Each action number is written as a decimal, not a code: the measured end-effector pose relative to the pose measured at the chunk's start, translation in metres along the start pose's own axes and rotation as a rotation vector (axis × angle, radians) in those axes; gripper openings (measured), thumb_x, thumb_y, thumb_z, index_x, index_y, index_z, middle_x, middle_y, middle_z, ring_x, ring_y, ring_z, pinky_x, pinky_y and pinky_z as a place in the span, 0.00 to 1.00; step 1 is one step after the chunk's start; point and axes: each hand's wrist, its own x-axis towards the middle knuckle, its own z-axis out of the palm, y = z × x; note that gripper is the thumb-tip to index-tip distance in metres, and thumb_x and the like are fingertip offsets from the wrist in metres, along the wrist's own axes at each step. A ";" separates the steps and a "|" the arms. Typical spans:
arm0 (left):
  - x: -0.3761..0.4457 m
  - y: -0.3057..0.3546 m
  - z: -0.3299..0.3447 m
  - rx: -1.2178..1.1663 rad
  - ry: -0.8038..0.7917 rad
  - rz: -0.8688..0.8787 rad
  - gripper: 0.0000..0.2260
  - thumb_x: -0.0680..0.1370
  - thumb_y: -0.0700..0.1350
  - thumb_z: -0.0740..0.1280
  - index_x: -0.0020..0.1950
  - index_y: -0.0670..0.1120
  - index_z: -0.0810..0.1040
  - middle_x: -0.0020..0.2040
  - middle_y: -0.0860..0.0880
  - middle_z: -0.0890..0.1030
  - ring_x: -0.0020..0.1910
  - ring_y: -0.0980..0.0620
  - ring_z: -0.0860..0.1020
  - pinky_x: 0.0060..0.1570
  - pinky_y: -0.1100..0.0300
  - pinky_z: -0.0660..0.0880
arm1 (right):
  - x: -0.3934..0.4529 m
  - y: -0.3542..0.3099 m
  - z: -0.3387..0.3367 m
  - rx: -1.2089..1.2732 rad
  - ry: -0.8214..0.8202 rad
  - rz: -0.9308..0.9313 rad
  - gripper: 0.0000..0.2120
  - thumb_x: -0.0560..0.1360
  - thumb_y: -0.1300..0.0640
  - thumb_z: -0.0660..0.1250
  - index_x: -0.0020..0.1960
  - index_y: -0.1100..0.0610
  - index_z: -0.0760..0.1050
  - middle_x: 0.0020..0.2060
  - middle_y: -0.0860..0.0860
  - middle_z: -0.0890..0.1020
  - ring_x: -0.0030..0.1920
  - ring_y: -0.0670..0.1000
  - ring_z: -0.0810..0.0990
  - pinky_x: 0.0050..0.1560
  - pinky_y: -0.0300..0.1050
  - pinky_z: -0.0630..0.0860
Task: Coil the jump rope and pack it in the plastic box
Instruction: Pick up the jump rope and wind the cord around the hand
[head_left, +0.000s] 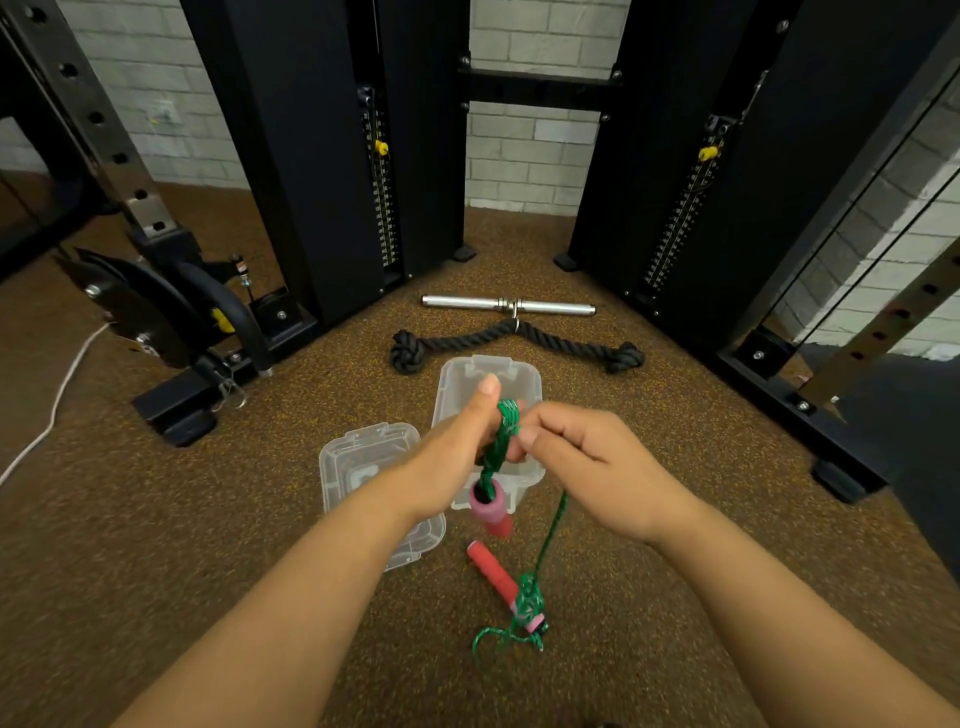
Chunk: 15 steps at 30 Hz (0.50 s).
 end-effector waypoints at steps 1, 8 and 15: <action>-0.001 0.001 0.000 0.011 -0.048 0.003 0.43 0.67 0.77 0.42 0.63 0.51 0.77 0.60 0.50 0.82 0.62 0.54 0.77 0.71 0.46 0.62 | 0.000 0.001 -0.003 0.034 0.039 0.015 0.11 0.79 0.55 0.61 0.42 0.51 0.79 0.38 0.48 0.83 0.39 0.43 0.80 0.40 0.37 0.74; -0.015 0.019 -0.001 -0.095 -0.358 -0.015 0.19 0.77 0.53 0.60 0.60 0.42 0.79 0.46 0.45 0.86 0.44 0.48 0.83 0.53 0.58 0.76 | 0.006 0.022 -0.013 0.044 0.225 0.137 0.09 0.77 0.49 0.63 0.39 0.48 0.76 0.30 0.42 0.76 0.32 0.41 0.71 0.37 0.40 0.70; -0.016 0.019 -0.005 -0.481 -0.264 0.053 0.10 0.75 0.45 0.61 0.47 0.41 0.79 0.31 0.47 0.81 0.31 0.51 0.79 0.37 0.61 0.77 | 0.004 0.024 0.000 0.427 -0.110 0.296 0.17 0.77 0.40 0.57 0.44 0.49 0.80 0.42 0.54 0.81 0.38 0.54 0.73 0.43 0.45 0.72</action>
